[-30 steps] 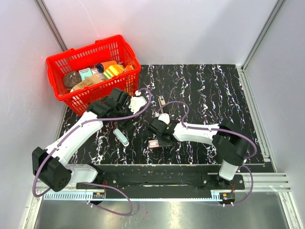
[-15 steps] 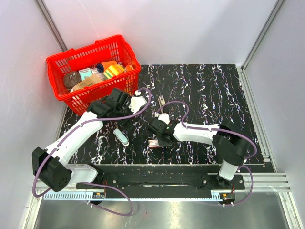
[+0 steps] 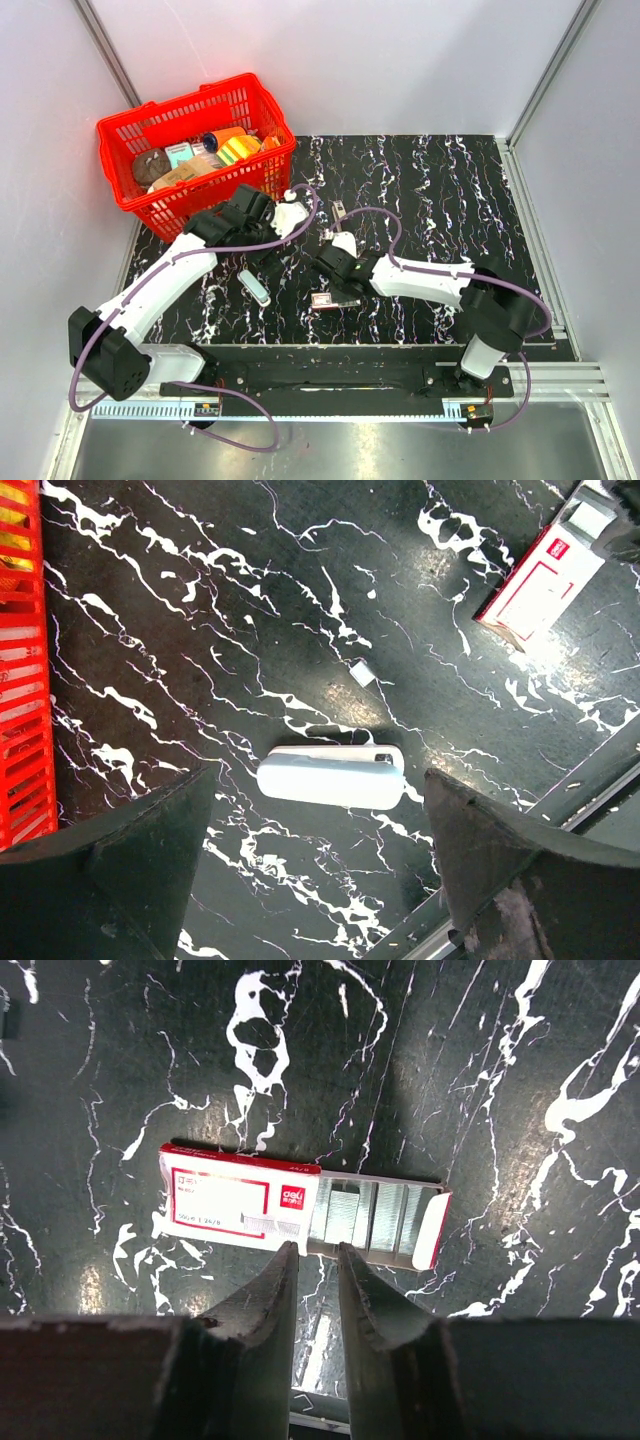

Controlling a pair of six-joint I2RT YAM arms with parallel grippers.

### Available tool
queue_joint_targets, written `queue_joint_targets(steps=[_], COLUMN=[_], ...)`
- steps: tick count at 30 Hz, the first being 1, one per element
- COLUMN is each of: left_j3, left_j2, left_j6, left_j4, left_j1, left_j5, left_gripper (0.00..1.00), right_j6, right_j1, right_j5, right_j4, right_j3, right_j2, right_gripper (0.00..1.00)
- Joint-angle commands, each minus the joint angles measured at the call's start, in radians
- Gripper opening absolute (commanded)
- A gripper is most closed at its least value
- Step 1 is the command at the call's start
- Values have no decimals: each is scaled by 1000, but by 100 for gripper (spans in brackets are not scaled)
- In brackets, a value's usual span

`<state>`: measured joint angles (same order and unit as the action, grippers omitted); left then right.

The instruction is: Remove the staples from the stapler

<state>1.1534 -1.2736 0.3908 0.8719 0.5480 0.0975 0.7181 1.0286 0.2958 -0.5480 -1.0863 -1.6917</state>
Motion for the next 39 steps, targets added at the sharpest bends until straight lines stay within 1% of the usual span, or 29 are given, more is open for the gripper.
queue_joint_targets(steps=[1,4,5,7,10,13,18,21,22,25,31,39], left_j3=[-36,-79,-95,-119,-135,-133,-119,-141,-153,-205,-270,-256], left_j2=[-23,-56,-72,-102,-153,-199,-259,-286,-297,-317,-316,-366], left_j6=[8,86,118,184,272,330,381,404,419,474,516,510], left_j4=[-68,-131,-154,-184,-208,-237,-244,-289,-312,-387,-474,-518], left_j1=[1,1,1,0,0,0,3,6,12,18,46,78], left_j5=[-28,-93,-129,-157,-153,-142,-58,-71,-93,-162,-191,-217], left_gripper=[91,93,93,94,94,94,95,95,95,95,95,95], right_j6=[-31,-61,-71,-92,-114,-95,-34,1,3,3,15,18], right_j1=[4,-1,-4,-10,-10,-12,-12,-12,-12,-12,-12,-12], right_j5=[57,100,98,77,65,88,115,147,154,158,166,169], right_j4=[11,80,123,208,336,407,537,534,571,568,566,566], right_j3=[-24,17,47,112,222,326,483,522,528,523,525,529], right_j2=[107,186,213,271,335,391,507,543,546,540,537,547], right_gripper=[27,26,26,26,26,28,32,33,33,33,33,33])
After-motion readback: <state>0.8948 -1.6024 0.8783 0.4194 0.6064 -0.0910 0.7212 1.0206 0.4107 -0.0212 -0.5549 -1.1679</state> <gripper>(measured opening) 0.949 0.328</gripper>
